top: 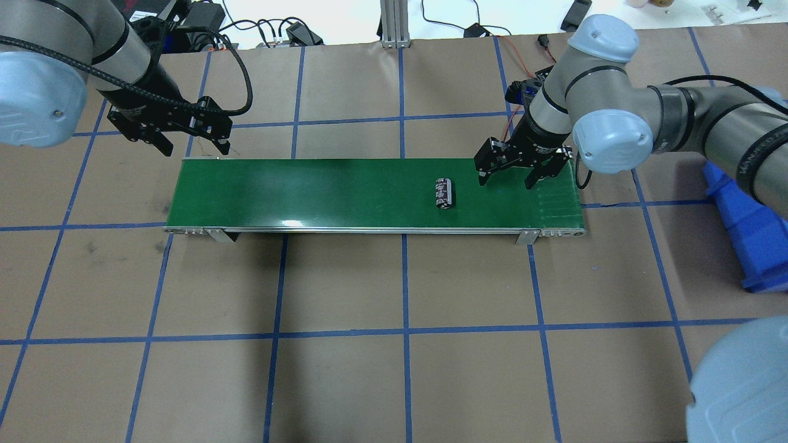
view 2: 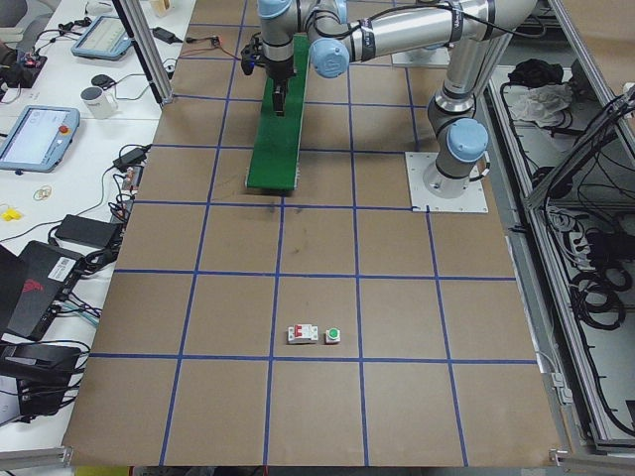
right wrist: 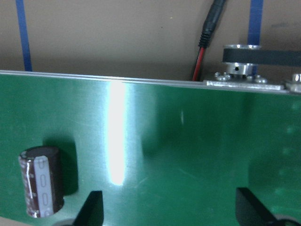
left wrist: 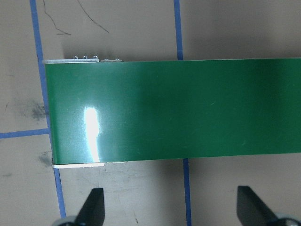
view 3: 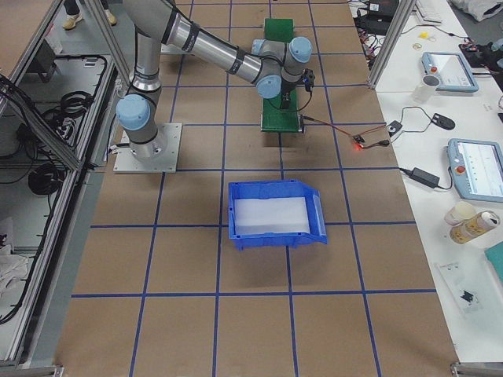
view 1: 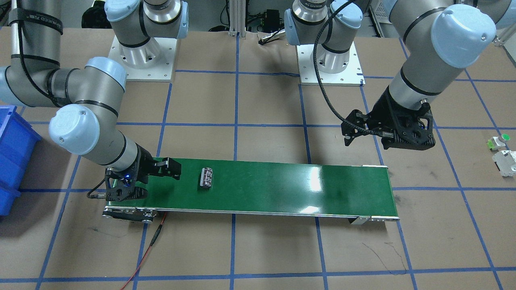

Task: Move capacitor from left to right
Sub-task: 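Grasp the capacitor on the belt with the right gripper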

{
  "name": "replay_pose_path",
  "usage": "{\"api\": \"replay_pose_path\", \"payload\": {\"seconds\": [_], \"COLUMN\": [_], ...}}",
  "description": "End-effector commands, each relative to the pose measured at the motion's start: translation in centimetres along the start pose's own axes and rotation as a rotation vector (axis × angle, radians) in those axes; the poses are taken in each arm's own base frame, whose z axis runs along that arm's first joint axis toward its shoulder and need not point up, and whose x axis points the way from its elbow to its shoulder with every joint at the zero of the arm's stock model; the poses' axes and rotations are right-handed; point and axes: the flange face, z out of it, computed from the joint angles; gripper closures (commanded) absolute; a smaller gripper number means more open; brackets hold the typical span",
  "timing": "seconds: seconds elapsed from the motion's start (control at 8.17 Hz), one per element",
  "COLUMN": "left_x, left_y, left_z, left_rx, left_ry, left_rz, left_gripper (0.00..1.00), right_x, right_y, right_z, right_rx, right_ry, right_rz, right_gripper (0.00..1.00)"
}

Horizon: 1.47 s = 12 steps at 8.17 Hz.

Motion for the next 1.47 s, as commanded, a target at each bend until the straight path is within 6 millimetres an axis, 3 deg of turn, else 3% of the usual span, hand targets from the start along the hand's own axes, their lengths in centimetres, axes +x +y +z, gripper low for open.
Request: {"api": "replay_pose_path", "payload": {"seconds": [0.0,0.37,0.61,0.73,0.98,1.1,1.22,1.35], "left_x": [0.0,-0.1,-0.1,-0.1,-0.1,-0.1,0.0,-0.1], "left_y": [0.0,-0.1,-0.1,-0.1,-0.1,-0.1,0.1,0.1], "left_z": [0.1,0.2,0.2,0.2,0.3,0.3,0.5,0.8], "left_rx": [-0.001,-0.004,-0.004,-0.004,-0.006,-0.007,-0.010,-0.016], "left_ry": [0.000,0.002,0.002,0.002,0.003,0.001,0.003,0.005], "left_rz": [0.001,-0.002,-0.004,-0.004,-0.002,-0.003,-0.003,-0.006], "left_gripper": [0.00,0.00,0.00,0.00,0.00,0.00,0.00,0.00], "right_x": [-1.9,-3.9,-3.6,-3.5,-3.0,-2.7,-2.7,-2.8], "right_y": [0.4,1.1,1.1,1.0,0.7,0.8,0.6,0.5], "right_z": [0.6,2.0,2.1,2.3,1.5,1.4,0.8,-0.6], "right_rx": [-0.005,-0.025,-0.024,-0.020,0.015,0.012,0.024,0.049], "right_ry": [0.007,0.077,0.147,0.149,0.227,0.250,0.258,0.265], "right_rz": [0.016,0.043,0.033,0.031,0.014,0.015,0.017,0.023], "right_gripper": [0.00,0.03,0.10,0.21,0.70,0.88,1.00,1.00]}}
